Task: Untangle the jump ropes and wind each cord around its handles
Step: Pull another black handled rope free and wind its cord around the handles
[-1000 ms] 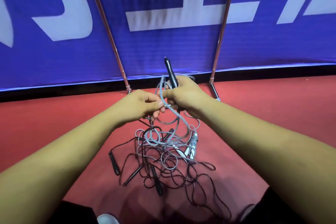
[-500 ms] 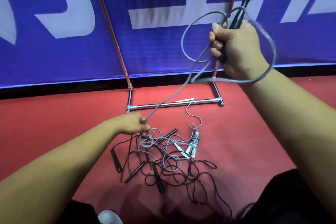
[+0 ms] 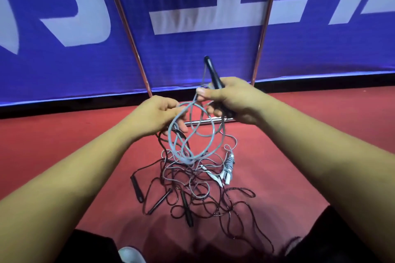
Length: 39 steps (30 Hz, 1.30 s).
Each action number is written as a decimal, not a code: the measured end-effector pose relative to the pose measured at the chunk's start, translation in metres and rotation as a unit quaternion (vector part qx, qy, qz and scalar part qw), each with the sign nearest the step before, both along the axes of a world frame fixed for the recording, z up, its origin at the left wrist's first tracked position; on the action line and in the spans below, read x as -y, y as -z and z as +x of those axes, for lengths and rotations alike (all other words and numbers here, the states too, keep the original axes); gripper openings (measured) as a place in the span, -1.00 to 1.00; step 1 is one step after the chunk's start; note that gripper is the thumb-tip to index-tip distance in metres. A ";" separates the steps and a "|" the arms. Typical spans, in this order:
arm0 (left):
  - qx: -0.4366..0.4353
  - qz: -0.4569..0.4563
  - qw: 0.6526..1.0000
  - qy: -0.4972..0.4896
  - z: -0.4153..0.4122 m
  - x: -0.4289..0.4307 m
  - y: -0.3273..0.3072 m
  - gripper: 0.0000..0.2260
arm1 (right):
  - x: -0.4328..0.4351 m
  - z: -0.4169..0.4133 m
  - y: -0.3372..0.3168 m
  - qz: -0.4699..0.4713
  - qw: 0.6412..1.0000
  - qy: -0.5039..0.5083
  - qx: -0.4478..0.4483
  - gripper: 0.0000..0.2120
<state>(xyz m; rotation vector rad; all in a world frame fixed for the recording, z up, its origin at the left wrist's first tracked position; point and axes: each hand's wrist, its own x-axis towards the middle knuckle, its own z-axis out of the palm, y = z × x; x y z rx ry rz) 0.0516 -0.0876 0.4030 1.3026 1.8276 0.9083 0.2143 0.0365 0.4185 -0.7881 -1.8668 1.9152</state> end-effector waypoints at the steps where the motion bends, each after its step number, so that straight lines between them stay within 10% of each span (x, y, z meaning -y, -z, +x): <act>1: -0.016 -0.004 1.000 0.003 0.001 0.000 0.000 -0.72 | 0.005 -0.003 0.003 -0.003 1.000 -0.017 -0.003 -0.78; 7: -0.065 -0.018 0.997 0.036 -0.002 0.004 -0.002 -0.74 | 0.020 -0.007 0.011 0.118 0.987 -0.077 0.076 -0.74; 12: -0.049 -0.002 0.997 0.065 -0.013 0.002 0.009 -0.76 | 0.013 -0.014 0.007 -0.047 0.987 -0.146 0.055 -0.89; 15: -0.044 0.001 0.992 0.120 -0.021 0.002 0.022 -0.91 | 0.008 -0.016 -0.004 -0.192 0.973 -0.120 -0.050 -0.84; 20: -0.185 -0.278 0.922 0.196 -0.052 0.010 0.081 -0.95 | -0.012 0.000 -0.042 -0.256 0.919 -0.065 -0.294 -0.93; 23: -0.157 -0.220 0.948 0.169 -0.052 0.011 0.090 -0.83 | -0.028 0.013 -0.054 -0.256 0.898 -0.001 -0.357 -0.92; 28: 0.124 0.018 0.992 0.005 -0.028 0.000 0.042 -0.71 | -0.044 0.015 -0.040 0.007 0.976 0.179 -0.121 -0.89; 31: 0.139 0.095 0.984 -0.052 -0.019 -0.002 0.014 -0.72 | -0.035 0.011 -0.024 0.100 0.978 0.183 0.021 -0.88; 39: -0.219 0.054 0.973 -0.039 0.002 -0.001 -0.017 -0.71 | 0.006 -0.005 -0.008 -0.018 0.998 0.036 0.039 -0.86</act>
